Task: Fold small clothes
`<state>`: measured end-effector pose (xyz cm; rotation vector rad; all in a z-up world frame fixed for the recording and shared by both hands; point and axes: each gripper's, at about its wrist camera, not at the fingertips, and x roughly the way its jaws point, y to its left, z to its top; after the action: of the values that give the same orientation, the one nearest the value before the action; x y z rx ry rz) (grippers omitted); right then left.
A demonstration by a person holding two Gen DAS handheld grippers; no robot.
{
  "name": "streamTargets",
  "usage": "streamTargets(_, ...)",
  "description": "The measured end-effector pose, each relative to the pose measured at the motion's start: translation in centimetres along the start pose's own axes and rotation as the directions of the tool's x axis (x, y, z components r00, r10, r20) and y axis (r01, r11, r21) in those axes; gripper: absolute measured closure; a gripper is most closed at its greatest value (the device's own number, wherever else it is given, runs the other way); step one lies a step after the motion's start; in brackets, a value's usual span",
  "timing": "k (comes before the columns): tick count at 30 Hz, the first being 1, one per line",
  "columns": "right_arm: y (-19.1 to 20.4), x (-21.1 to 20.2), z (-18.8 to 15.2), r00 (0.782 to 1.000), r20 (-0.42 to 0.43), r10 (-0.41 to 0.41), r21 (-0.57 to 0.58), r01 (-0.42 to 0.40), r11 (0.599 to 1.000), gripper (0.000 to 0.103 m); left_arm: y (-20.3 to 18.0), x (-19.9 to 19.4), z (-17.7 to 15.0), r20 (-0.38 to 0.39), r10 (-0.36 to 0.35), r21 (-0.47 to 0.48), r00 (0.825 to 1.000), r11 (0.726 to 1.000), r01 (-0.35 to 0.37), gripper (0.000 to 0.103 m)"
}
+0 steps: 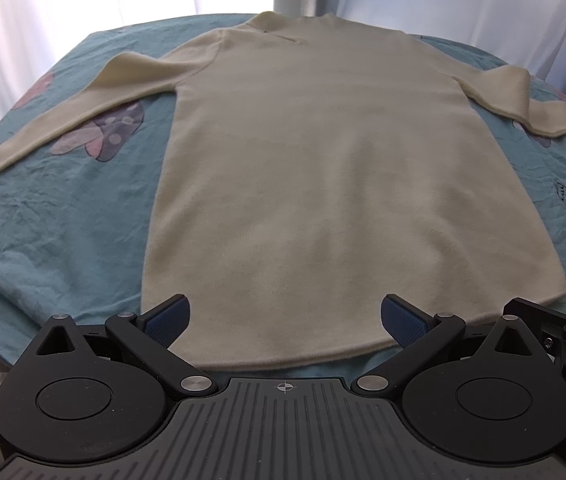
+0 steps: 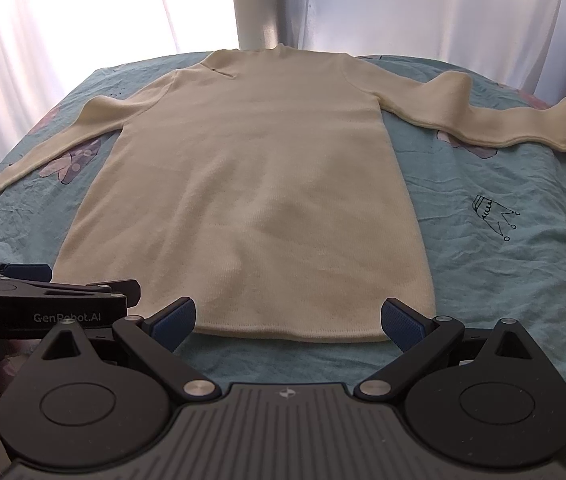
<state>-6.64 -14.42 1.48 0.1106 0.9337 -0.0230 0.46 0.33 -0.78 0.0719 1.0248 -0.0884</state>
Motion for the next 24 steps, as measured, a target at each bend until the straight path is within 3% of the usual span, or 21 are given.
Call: streamTargets(24,-0.66,0.45,0.5,1.0,0.011,0.028,0.024,-0.028,0.999,0.004,0.01,0.71,0.41,-0.023,0.012,0.003,1.0,1.0,-0.012,0.0)
